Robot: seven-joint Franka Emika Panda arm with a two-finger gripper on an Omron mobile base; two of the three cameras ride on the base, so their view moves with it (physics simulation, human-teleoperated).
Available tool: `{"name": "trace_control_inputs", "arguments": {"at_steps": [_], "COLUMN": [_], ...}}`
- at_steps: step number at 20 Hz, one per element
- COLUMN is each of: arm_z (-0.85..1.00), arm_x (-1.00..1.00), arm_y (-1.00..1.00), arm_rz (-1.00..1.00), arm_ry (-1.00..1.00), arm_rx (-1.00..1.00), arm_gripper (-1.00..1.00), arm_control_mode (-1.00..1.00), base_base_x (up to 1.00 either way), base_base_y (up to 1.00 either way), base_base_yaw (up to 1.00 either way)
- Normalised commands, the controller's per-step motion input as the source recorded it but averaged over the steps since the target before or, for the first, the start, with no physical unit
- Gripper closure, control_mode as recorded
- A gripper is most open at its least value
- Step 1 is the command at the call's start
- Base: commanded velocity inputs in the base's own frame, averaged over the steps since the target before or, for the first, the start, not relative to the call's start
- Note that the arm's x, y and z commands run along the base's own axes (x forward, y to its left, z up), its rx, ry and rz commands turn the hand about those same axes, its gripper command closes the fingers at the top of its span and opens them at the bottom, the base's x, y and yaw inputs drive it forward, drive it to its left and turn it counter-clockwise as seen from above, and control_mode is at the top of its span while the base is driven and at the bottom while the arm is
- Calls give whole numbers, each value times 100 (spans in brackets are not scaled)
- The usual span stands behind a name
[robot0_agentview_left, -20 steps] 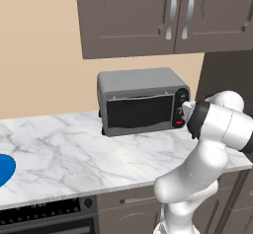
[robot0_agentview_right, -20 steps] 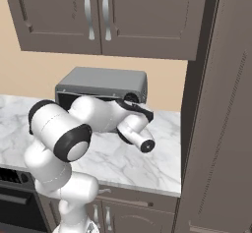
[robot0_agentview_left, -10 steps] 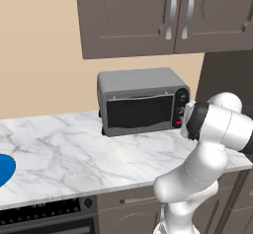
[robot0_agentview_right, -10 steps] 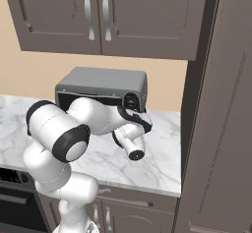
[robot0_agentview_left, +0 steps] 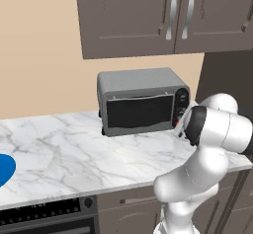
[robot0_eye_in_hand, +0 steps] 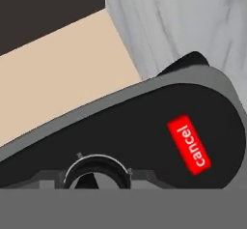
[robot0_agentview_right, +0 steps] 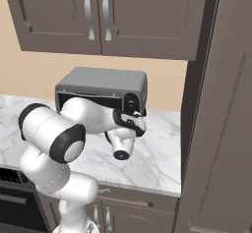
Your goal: Pick up the bagel from the plate, place it on the toaster oven rack, close the door, and set the timer.
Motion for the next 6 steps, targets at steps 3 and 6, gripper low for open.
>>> {"name": "trace_control_inputs", "arguments": {"at_steps": [3, 6], "arm_z": [-1, -1], "arm_x": [6, 5], "arm_y": [0, 0], "arm_rz": [-20, -20], "arm_ry": [13, 13], "arm_rx": [40, 41], "arm_gripper": [100, 100], "arm_control_mode": [-100, -100], "base_base_x": [0, 0], "base_base_y": [0, 0], "base_base_yaw": [0, 0]}}
